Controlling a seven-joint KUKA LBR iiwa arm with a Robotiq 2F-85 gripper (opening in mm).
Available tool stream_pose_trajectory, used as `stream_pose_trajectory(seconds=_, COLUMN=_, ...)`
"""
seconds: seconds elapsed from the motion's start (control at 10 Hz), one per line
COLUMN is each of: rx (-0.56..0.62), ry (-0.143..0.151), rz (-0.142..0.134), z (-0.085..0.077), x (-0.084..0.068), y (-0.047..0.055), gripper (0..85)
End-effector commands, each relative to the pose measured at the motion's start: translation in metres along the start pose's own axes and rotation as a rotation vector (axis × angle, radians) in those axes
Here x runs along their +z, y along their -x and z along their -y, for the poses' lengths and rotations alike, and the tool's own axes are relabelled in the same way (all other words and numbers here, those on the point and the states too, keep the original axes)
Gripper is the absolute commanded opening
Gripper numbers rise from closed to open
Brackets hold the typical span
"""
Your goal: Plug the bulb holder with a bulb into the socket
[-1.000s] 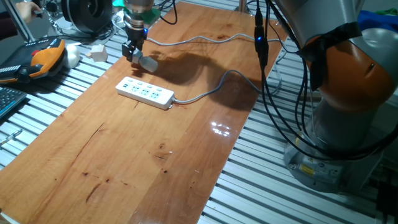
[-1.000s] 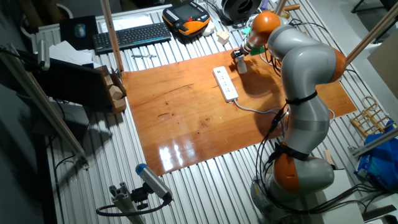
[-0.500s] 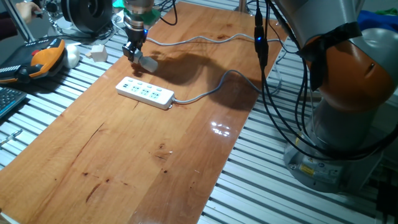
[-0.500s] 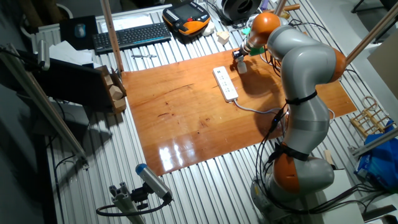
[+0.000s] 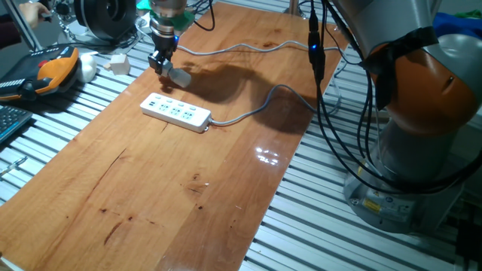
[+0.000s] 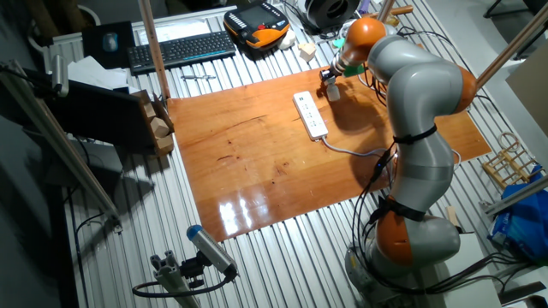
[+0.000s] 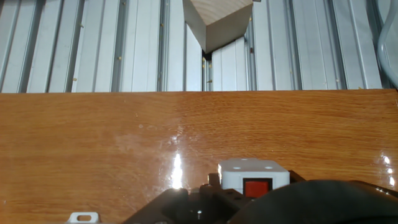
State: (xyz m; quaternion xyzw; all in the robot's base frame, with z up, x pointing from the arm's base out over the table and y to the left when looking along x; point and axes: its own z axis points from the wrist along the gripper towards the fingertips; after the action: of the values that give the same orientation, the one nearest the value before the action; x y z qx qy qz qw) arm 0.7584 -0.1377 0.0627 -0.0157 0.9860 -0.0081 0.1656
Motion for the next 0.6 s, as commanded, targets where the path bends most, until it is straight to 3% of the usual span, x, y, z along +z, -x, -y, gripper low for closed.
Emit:
stream_pose_trajectory(seconds=0.0, rx=-0.003, ry=0.0, rz=0.0, z=0.0, x=0.0, y=0.0, gripper=51.0)
stream_pose_trajectory(seconds=0.5, rx=-0.007, ry=0.006, rz=0.002, z=0.0, x=0.0008, y=-0.0001, gripper=51.0)
